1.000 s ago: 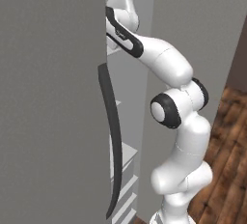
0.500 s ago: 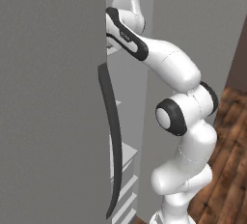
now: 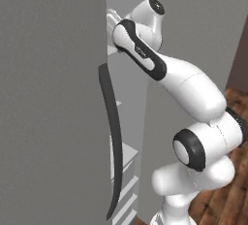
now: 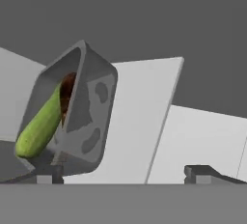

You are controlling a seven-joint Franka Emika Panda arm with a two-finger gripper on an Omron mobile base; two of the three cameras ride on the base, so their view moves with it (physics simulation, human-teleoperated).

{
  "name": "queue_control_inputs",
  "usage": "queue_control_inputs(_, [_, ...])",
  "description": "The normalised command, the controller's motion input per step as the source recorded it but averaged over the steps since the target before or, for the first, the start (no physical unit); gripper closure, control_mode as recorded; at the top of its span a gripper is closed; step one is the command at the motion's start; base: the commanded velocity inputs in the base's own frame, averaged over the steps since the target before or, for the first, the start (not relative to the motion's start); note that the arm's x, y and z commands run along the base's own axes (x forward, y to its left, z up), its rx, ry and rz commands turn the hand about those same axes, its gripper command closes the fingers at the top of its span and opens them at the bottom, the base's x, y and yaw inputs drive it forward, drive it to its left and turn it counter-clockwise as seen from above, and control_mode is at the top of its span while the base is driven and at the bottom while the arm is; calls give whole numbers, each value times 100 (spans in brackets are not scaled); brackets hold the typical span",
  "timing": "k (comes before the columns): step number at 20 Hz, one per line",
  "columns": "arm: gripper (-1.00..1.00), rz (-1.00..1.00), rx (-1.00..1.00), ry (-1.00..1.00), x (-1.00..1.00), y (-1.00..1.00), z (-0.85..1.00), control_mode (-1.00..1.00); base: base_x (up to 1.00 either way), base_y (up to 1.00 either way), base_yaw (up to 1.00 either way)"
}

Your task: Take the sweet potato and cucumber out of the freezer and place them in the tupperware container on the counter. Then put the tupperware containing the vegetables back in the freezer.

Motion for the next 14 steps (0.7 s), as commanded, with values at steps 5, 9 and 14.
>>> queue_control_inputs(5, [-100,1,11,-34,-99,-34,39,-100,0,0,0])
queue_control_inputs(9, [-100,0,10,-30,-100,-53,63,-100,0,0,0])
queue_control_inputs(14, [-100,0,11,-24,-100,-62,66,-100,0,0,0])
